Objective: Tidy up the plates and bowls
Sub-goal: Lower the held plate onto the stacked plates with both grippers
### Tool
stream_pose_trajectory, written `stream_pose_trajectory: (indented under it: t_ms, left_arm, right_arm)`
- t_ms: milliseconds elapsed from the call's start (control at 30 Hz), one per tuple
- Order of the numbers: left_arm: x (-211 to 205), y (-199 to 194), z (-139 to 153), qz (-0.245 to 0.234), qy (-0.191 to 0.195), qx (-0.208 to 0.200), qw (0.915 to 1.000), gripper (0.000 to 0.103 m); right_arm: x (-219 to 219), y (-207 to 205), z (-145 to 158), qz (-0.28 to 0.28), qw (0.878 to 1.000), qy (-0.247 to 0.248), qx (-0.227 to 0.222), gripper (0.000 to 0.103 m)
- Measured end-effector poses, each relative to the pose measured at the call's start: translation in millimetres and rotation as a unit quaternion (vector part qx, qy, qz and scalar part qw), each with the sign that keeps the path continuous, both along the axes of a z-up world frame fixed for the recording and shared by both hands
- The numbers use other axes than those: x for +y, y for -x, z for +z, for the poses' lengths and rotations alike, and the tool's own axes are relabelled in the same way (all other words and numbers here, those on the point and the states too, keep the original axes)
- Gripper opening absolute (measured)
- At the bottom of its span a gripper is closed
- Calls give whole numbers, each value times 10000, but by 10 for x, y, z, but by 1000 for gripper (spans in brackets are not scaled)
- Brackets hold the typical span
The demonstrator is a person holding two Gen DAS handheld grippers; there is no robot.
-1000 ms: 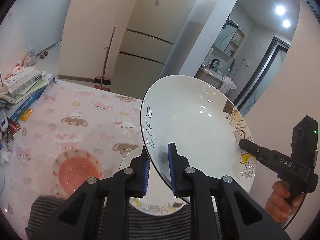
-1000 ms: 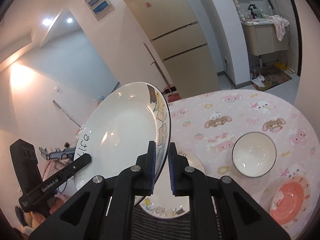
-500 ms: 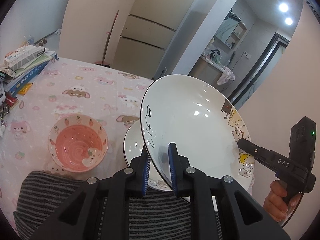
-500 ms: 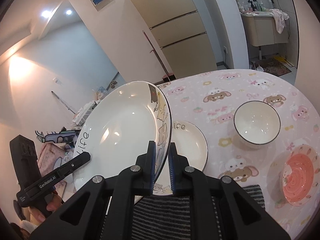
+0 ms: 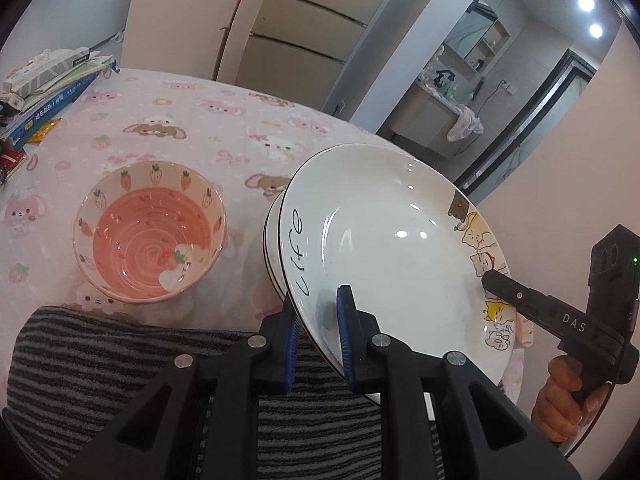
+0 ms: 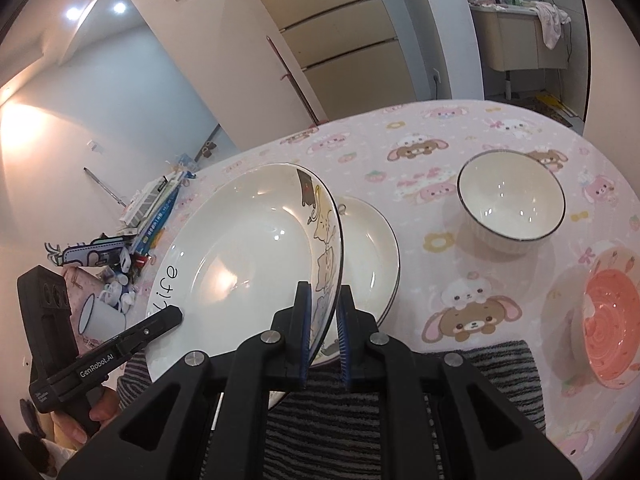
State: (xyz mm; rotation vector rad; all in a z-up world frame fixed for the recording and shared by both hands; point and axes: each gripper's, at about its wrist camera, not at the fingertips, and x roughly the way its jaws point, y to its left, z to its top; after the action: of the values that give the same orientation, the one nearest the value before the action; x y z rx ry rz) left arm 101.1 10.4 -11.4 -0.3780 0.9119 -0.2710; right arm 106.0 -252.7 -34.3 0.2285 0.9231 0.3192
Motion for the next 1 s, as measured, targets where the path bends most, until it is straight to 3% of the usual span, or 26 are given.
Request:
stream_pose_trajectory:
  t_ms: [533,1000]
  left_arm:
    - [-169,-217,-371,-224,-88,429,9988,19]
    - [-140,-260,-405,-75,-305,254,9992,19]
  right_arm:
    - [-105,35,-322,-259,9989,268,272,14]
    - [-5,0,-425,-247,9987,308,330,15]
